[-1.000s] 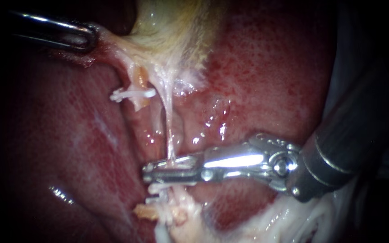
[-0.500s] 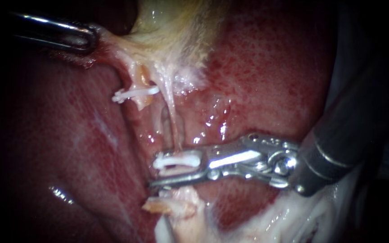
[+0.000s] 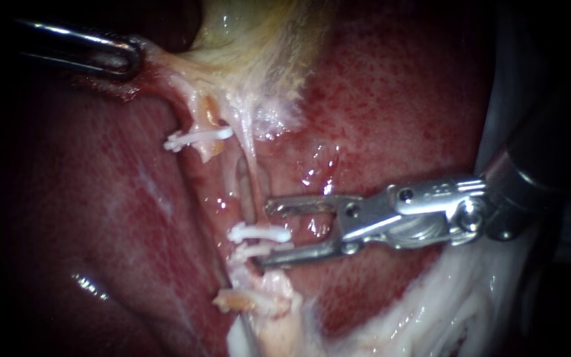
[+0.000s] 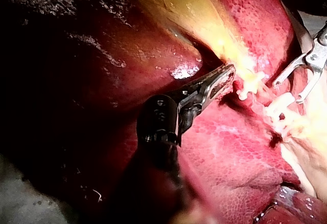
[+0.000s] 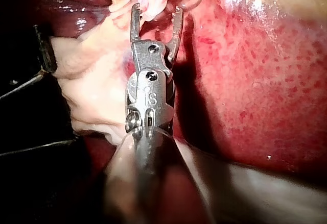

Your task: Going back second clip right tube

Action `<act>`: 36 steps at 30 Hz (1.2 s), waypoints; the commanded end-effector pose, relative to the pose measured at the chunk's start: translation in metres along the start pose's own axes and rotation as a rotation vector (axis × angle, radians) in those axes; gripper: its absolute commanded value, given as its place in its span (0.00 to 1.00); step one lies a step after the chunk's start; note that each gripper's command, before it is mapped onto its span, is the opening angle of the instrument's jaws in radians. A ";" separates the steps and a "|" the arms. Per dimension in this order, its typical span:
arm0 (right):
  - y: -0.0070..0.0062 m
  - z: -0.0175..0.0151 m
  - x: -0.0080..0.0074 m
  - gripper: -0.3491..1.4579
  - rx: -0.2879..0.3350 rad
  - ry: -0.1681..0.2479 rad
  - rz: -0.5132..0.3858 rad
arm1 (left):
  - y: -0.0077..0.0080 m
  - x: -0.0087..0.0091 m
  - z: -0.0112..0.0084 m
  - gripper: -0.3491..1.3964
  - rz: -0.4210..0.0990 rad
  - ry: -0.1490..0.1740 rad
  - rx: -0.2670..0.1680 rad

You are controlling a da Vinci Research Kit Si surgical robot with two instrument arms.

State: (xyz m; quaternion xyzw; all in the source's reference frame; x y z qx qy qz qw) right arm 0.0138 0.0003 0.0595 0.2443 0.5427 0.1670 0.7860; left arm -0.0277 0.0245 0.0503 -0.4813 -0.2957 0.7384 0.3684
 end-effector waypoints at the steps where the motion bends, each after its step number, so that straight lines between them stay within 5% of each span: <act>1: 0.0000 -0.0006 0.0000 0.47 0.003 0.001 -0.014 | 0.0000 0.0000 0.0000 0.00 0.000 0.000 -0.001; 8: -0.0006 -0.0056 0.0006 0.47 -0.011 -0.048 -0.112 | -0.0001 -0.0001 0.0002 0.00 0.001 0.000 0.000; 15: 0.0000 -0.0084 0.0015 0.47 -0.045 -0.054 -0.152 | -0.0006 -0.0014 0.0018 0.00 0.008 -0.002 -0.004; 26: 0.0000 -0.0090 0.0016 0.47 -0.046 -0.055 -0.172 | -0.0017 -0.0044 0.0068 0.00 0.022 -0.026 -0.037; 36: -0.0002 -0.0088 0.0017 0.47 -0.041 -0.054 -0.172 | -0.0018 -0.0037 0.0059 0.00 0.020 -0.029 -0.046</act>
